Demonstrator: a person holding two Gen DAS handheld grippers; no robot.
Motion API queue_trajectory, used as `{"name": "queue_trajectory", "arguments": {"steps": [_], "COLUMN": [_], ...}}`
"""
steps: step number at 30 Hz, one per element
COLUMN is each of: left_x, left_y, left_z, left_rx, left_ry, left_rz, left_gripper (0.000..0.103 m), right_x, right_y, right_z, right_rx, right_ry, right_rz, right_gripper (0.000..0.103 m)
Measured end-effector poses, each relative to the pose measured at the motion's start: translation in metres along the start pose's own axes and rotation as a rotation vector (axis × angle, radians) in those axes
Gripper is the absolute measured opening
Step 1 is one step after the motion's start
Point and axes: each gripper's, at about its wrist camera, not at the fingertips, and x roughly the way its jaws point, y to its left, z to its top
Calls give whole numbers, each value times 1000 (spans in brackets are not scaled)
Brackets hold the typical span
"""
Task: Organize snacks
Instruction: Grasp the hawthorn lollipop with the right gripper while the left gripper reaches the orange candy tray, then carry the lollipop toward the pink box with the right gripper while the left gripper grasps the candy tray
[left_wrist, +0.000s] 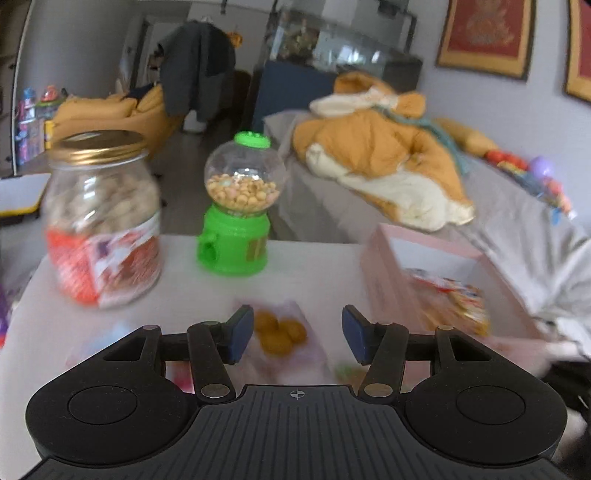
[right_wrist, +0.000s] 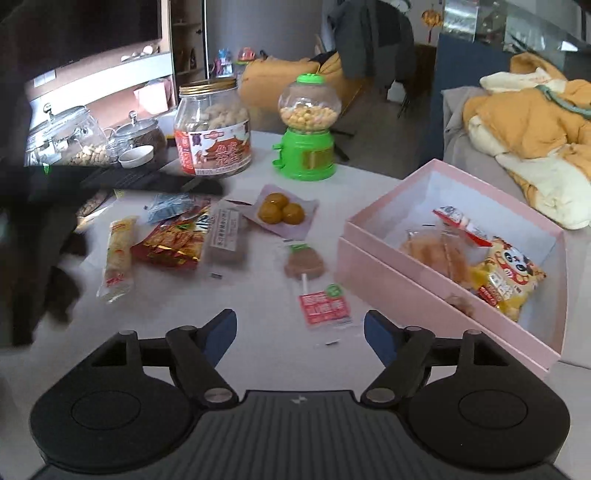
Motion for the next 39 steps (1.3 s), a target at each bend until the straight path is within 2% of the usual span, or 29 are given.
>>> {"name": "queue_trajectory", "arguments": {"steps": [4, 6, 9, 11, 13, 17, 20, 22, 23, 24, 25, 29, 33, 35, 37, 38, 39], "left_x": [58, 83, 104, 95, 79, 42, 16, 2, -5, -11, -17, -42, -59, -71, -83, -89, -94], "left_y": [-1, 0, 4, 2, 2, 4, 4, 7, 8, 8, 7, -9, -32, -46, -61, -69, -77], "left_z": [20, 21, 14, 8, -1, -24, -39, -48, -55, -59, -64, -83, -92, -97, -101, -105, -110], "left_rx": [80, 108, 136, 202, 228, 235, 206, 159, 132, 118, 109, 121, 153, 203, 241, 259, 277], "left_ry": [63, 107, 198, 191, 221, 263, 260, 266, 276, 277, 273, 252, 271, 255, 213, 193, 172], "left_rz": [95, 122, 88, 60, -10, -131, -149, -197, -224, -238, -246, -236, -260, -221, -149, -113, -89], "left_gripper": [58, 58, 54, 48, 47, 46, 39, 29, 28, 28, 28, 41, 42, 42, 42, 42, 42], "right_x": [16, 24, 39, 48, 56, 71, 76, 73, 68, 63, 56, 32, 13, 5, -2, -6, -10], "right_y": [-9, -18, -25, -24, -21, -13, -2, -1, -1, 0, 1, -2, -24, -33, -40, -43, -45], "right_z": [1, 3, 11, 15, 18, 17, 14, 13, 13, 11, 8, -15, -32, -39, -49, -53, -58], "right_rx": [21, 54, 85, 75, 52, 9, -57, -59, -52, -51, -62, -89, -10, 31, 72, 95, 113], "right_ry": [5, 13, 30, 41, 51, 83, 70, 64, 73, 80, 88, 83, 94, 91, 85, 80, 75], "right_rz": [-8, 28, 69, 75, 65, 80, 53, 58, 71, 74, 69, 2, -35, -53, -60, -65, -70], "right_gripper": [77, 77, 77, 77, 78, 79, 79, 66, 51, 41, 40, 40, 40, 41, 45, 52, 65]}}
